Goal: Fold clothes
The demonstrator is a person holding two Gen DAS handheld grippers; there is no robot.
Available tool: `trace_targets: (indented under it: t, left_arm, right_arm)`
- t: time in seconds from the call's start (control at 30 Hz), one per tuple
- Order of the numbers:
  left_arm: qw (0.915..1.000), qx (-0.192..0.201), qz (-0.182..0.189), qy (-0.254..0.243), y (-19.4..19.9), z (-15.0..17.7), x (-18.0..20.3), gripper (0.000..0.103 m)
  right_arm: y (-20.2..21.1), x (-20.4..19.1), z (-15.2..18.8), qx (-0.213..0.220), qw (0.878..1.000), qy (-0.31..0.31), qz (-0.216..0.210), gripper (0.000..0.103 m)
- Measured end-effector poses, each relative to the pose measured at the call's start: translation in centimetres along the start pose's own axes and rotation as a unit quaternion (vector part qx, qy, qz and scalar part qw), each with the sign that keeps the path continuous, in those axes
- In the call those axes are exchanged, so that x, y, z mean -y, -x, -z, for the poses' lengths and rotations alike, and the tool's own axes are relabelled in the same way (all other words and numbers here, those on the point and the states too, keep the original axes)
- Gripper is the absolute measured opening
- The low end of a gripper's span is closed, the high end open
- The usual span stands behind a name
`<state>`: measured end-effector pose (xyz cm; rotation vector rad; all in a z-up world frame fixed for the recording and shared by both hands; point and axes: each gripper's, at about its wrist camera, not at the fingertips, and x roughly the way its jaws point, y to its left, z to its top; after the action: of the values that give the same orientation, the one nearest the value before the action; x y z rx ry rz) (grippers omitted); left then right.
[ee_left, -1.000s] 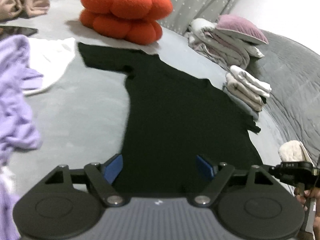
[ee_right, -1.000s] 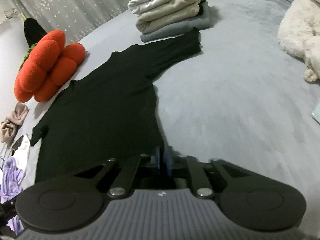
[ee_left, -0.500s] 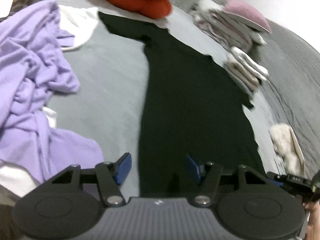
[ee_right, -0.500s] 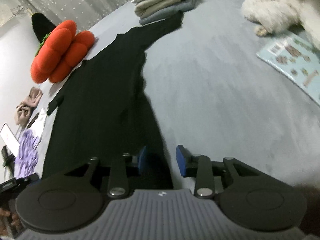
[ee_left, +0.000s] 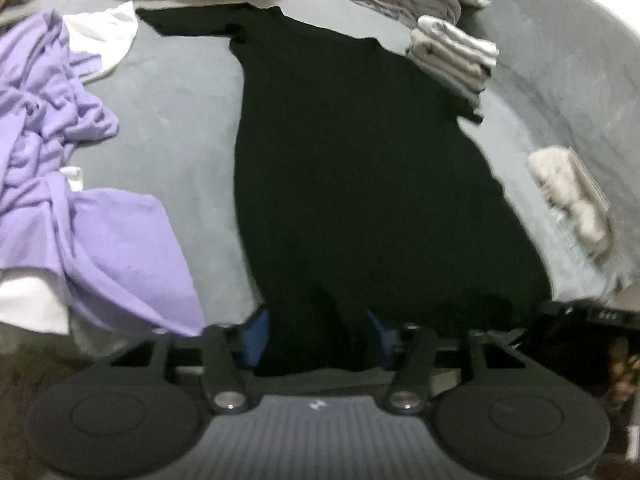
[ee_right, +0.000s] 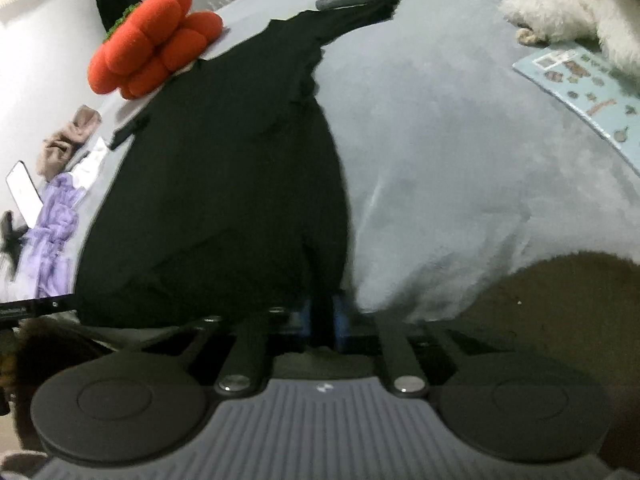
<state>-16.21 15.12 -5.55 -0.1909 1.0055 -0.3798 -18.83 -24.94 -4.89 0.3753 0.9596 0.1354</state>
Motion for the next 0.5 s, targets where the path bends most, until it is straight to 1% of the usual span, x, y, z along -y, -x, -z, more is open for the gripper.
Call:
trace_targets:
  t: [0.03,0.07,0.17,0.23,0.3,0.33,0.4,0.43,0.47,0.5]
  left_arm:
    - [0.9999,-0.001,-0.012,-0.008,0.0,0.0,0.1,0.003]
    - [0.9996,-0.003,-0.024,-0.016,0.1,0.0,0.2,0.002]
    - [0.9998,-0.005,-0.010,-0.017,1.0,0.1,-0.2,0.003]
    - [0.9994,-0.018,-0.021,-0.022,0.6,0.1,-0.5,0.003]
    - [0.9992,-0.028,-0.015,-0.025,0.3,-0.3,-0.7,0.005]
    - [0.9990,-0.034,-0.011,-0.026,0.2,-0.5,-0.8,0.008]
    - [0.9989,-0.038,0.001,-0.028,0.3,-1.0,-1.0,0.028]
    - [0.9989,-0.035,0.012,-0.030,0.6,-1.2,-1.0,0.051]
    - [0.9989,-0.028,0.014,-0.033,0.9,-1.5,-0.9,0.060]
    - [0.9990,-0.021,0.014,-0.037,1.2,-1.8,-0.8,0.064]
  right_arm:
    - [0.1,0.0,-0.1,0.002,1.000,-0.004,-0.001,0.005]
    - [0.6,0.1,-0.2,0.010,1.000,-0.008,-0.002,0.005]
    - [1.7,0.3,-0.5,0.027,1.000,-0.011,0.000,0.005]
    - [1.3,0.7,-0.6,0.014,1.000,-0.010,0.002,0.006]
    - [0.6,0.8,-0.7,0.000,1.000,-0.003,0.007,0.006]
    - [0.4,0.8,-0.7,-0.004,1.000,0.002,0.009,0.013]
    - [0.7,0.9,-1.2,0.003,1.000,0.001,0.004,0.018]
    - [0.9,1.0,-1.5,0.007,1.000,0.000,0.002,0.026]
    - [1.1,1.0,-1.8,0.010,1.000,-0.001,-0.001,0.034]
    - [1.2,1.1,-2.0,0.014,1.000,-0.002,-0.003,0.048]
